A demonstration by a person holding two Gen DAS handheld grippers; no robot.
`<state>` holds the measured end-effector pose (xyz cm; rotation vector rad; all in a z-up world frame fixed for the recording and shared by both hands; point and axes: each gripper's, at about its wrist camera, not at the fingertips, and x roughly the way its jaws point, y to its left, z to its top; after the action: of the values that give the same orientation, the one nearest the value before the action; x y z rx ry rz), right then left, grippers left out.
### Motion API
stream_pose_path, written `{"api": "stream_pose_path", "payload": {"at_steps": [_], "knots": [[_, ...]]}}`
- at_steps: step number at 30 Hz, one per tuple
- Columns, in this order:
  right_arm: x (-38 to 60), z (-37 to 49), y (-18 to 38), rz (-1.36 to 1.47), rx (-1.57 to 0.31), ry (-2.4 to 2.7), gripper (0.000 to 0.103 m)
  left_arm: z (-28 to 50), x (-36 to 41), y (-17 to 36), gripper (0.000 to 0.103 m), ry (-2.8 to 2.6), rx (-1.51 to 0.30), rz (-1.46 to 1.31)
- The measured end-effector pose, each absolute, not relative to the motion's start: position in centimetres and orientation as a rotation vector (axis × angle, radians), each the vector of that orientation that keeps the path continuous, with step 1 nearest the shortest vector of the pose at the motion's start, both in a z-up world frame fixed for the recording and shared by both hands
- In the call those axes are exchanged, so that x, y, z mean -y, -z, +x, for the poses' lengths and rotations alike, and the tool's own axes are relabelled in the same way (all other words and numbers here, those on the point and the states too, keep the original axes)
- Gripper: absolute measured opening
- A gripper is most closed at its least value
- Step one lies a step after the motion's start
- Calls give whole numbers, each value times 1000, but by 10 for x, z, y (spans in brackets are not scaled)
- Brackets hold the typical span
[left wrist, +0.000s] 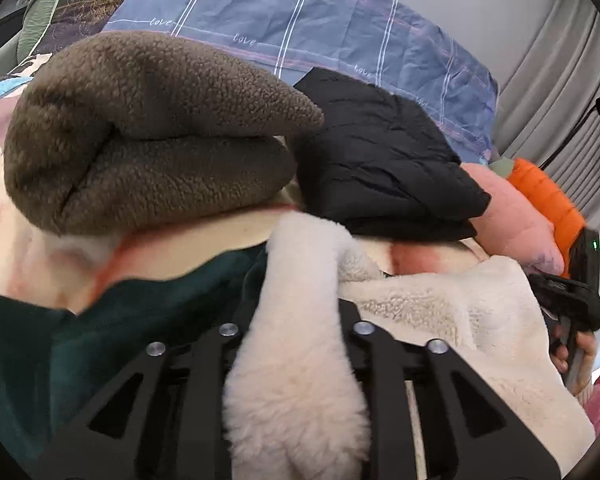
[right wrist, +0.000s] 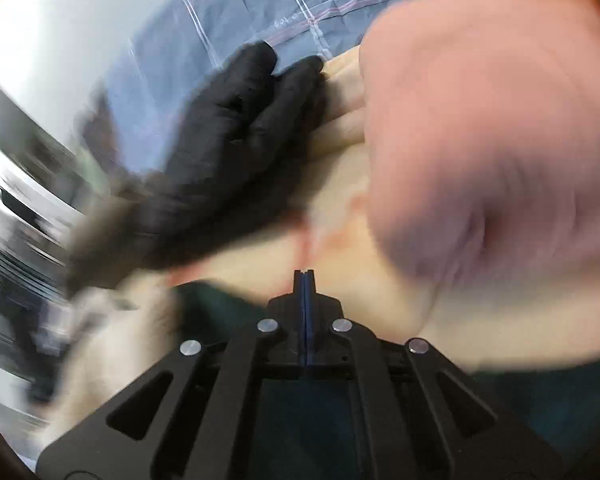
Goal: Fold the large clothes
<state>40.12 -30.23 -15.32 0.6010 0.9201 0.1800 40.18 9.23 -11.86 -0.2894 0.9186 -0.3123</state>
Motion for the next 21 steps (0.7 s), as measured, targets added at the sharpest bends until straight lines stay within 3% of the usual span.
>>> {"api": "stream_pose_path", "payload": {"at_steps": [1, 3, 4, 5, 7, 9, 10, 11, 12, 16, 18, 19, 21], "knots": [[303, 390, 148, 589, -899, -196, 9, 398, -96, 116, 35, 323, -913, -305], [305, 362, 134, 578, -861, -262, 44, 385, -106, 106, 46, 340, -905, -346], [302, 352, 129, 589, -853, -289, 75, 376, -111, 99, 47, 361, -894, -366], [297, 342, 123, 596, -855, -330, 81, 367, -114, 94, 50, 382, -887, -378], [285, 337, 109, 554, -906, -426, 81, 348, -114, 81, 60, 439, -868, -382], [263, 335, 114, 505, -983, -472, 81, 331, -103, 80, 63, 461, -885, -321], [251, 342, 118, 492, -1020, -486, 69, 324, -96, 85, 63, 446, -912, -275], [242, 341, 122, 466, -1061, -492, 10, 320, -88, 92, 53, 424, -946, -231], [228, 344, 128, 417, -1107, -462, 11, 314, -84, 97, 24, 410, -974, -199], [227, 353, 96, 342, -893, -345, 9, 310, -77, 86, 22, 342, -869, -109], [228, 374, 109, 372, -957, -342, 10, 328, -77, 94, 22, 273, -881, -51], [228, 378, 124, 394, -1029, -339, 13, 336, -77, 104, 23, 239, -916, -38], [228, 377, 141, 384, -1063, -296, 31, 335, -78, 112, 29, 228, -936, -56]]}}
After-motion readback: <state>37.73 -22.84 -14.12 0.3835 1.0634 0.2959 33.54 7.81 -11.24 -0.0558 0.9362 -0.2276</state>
